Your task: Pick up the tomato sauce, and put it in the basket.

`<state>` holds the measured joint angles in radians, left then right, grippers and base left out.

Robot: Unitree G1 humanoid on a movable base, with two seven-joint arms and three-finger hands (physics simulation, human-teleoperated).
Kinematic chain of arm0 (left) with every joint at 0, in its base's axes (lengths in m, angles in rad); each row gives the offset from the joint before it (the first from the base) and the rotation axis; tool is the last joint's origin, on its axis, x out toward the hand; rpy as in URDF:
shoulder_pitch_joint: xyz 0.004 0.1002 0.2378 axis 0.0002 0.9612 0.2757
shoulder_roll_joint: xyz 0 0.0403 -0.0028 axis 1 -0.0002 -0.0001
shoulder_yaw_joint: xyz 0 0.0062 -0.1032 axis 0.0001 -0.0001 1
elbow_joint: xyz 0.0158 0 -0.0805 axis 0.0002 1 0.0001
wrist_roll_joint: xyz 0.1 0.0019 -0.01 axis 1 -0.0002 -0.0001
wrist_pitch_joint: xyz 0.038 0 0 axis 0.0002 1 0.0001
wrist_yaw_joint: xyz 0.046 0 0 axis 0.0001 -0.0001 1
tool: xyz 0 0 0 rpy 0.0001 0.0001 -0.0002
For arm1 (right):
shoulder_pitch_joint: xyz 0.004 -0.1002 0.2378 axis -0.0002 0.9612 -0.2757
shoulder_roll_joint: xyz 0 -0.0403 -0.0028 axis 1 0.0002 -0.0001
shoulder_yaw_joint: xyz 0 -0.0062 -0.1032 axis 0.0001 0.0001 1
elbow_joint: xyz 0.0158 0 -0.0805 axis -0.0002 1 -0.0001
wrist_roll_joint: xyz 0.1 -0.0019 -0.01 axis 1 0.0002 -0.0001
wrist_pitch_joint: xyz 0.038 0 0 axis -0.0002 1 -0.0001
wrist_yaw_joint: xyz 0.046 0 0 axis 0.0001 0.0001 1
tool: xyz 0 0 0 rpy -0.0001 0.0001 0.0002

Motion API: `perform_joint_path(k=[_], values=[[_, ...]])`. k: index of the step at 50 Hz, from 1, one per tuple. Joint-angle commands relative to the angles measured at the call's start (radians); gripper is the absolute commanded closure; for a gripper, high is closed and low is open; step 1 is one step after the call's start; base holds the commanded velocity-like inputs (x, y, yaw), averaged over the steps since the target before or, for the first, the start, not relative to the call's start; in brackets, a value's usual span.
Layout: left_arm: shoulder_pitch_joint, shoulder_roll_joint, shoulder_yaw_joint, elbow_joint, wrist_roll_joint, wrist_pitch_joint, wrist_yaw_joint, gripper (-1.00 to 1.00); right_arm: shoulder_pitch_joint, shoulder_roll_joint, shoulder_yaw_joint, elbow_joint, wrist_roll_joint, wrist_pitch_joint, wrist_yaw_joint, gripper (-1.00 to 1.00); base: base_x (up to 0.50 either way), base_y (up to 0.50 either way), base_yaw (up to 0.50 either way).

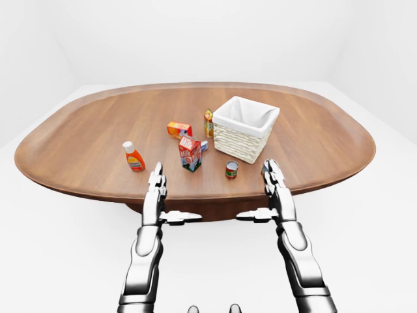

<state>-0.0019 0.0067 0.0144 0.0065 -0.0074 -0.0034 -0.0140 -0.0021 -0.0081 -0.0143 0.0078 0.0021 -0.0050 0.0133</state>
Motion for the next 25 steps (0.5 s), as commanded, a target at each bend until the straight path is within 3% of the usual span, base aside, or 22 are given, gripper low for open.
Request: perform_joint_path(k=[1,5,7,12,16,19,20,21,25], values=[[-0.005,0.008,0.018,0.016,-0.008,-0.007,-0.018,-1.00,0.005,-0.012,-0.020,0.002,-0.002,-0.005,0.023,-1.00,0.00,0.00,0.00],[-0.007,0.008,0.016,0.025,-0.008,-0.014,-0.020,-1.00,0.011,-0.012,-0.019,-0.014,-0.001,0.004,0.027,-1.00,0.00,0.00,0.00],[-0.007,0.009,0.017,0.023,-0.009,-0.011,-0.020,-1.00,0.008,-0.012,-0.020,-0.005,-0.002,-0.008,0.026,-1.00,0.00,0.00,0.00],[-0.004,0.009,0.015,0.013,-0.008,-0.006,-0.021,-1.00,0.010,-0.011,-0.021,-0.017,0.002,0.003,0.029,-1.00,0.00,0.00,0.00],[0.003,0.008,0.012,-0.018,-0.007,0.015,-0.020,-1.00,0.015,-0.011,-0.021,-0.042,0.006,0.022,0.033,-1.00,0.00,0.00,0.00],[0.008,0.007,0.009,-0.043,-0.003,0.032,-0.019,-1.00,0.018,-0.011,-0.021,-0.045,0.004,0.007,0.033,-1.00,0.00,0.00,0.00],[0.009,0.007,0.008,-0.049,-0.001,0.035,-0.019,-1.00,0.019,-0.011,-0.021,-0.051,0.005,0.012,0.034,-1.00,0.00,0.00,0.00],[0.012,0.008,0.006,-0.065,0.003,0.045,-0.019,-1.00,0.026,-0.012,-0.021,-0.085,0.009,0.039,0.037,-1.00,0.00,0.00,0.00],[0.023,0.006,0.001,-0.118,0.008,0.078,-0.020,-1.00,0.031,-0.012,-0.023,-0.114,0.014,0.063,0.042,-1.00,0.00,0.00,0.00]])
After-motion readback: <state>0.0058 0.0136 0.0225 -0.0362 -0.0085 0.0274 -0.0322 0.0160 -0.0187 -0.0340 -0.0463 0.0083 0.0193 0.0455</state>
